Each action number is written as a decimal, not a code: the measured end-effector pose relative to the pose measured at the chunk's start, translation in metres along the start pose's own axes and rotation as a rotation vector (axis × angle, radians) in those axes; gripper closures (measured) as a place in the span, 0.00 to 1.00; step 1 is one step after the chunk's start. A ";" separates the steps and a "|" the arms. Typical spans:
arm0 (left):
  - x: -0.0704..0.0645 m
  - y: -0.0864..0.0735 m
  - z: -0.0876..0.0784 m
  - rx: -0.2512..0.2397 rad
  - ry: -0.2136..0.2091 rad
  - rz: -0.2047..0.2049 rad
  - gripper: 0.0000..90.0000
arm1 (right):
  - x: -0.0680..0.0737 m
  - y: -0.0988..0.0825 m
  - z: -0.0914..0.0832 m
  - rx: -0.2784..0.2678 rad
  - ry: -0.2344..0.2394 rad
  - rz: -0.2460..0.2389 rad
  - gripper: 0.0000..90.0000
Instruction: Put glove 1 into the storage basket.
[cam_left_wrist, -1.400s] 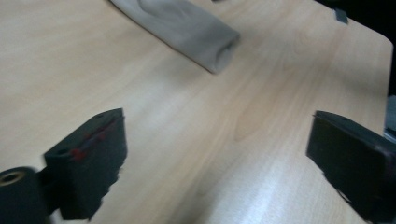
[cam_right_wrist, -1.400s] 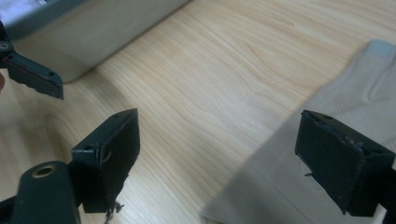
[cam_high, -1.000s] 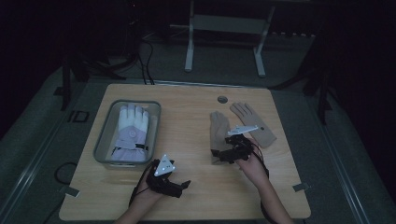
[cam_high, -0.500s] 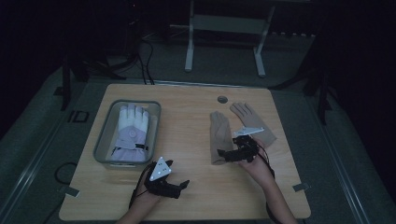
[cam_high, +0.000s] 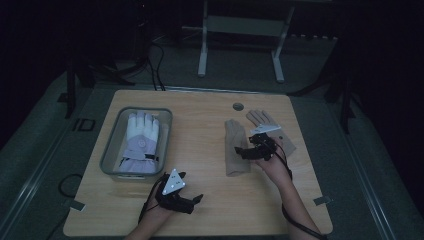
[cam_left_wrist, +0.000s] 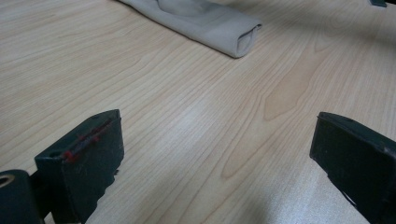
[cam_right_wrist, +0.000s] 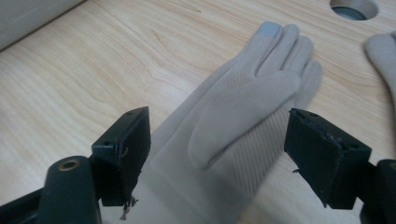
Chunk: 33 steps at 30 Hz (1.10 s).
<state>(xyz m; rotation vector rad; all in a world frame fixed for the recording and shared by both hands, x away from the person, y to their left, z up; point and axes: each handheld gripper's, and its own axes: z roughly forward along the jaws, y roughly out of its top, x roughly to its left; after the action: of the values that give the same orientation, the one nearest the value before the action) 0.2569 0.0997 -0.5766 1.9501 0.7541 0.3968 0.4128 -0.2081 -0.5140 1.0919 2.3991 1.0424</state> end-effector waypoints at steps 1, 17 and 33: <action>0.000 0.000 0.000 0.002 -0.002 0.001 0.04 | -0.002 0.002 0.004 0.003 -0.004 0.009 0.27; 0.001 -0.001 -0.001 -0.010 -0.018 -0.012 0.04 | -0.003 0.001 0.060 0.080 -0.110 0.027 0.48; 0.002 -0.002 -0.003 -0.032 -0.016 -0.026 0.04 | 0.033 0.020 0.024 0.021 -0.061 0.127 0.85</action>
<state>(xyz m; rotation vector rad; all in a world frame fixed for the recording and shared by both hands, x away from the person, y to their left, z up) 0.2564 0.1039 -0.5767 1.9098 0.7582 0.3744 0.4142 -0.1630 -0.5151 1.2789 2.3238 1.0104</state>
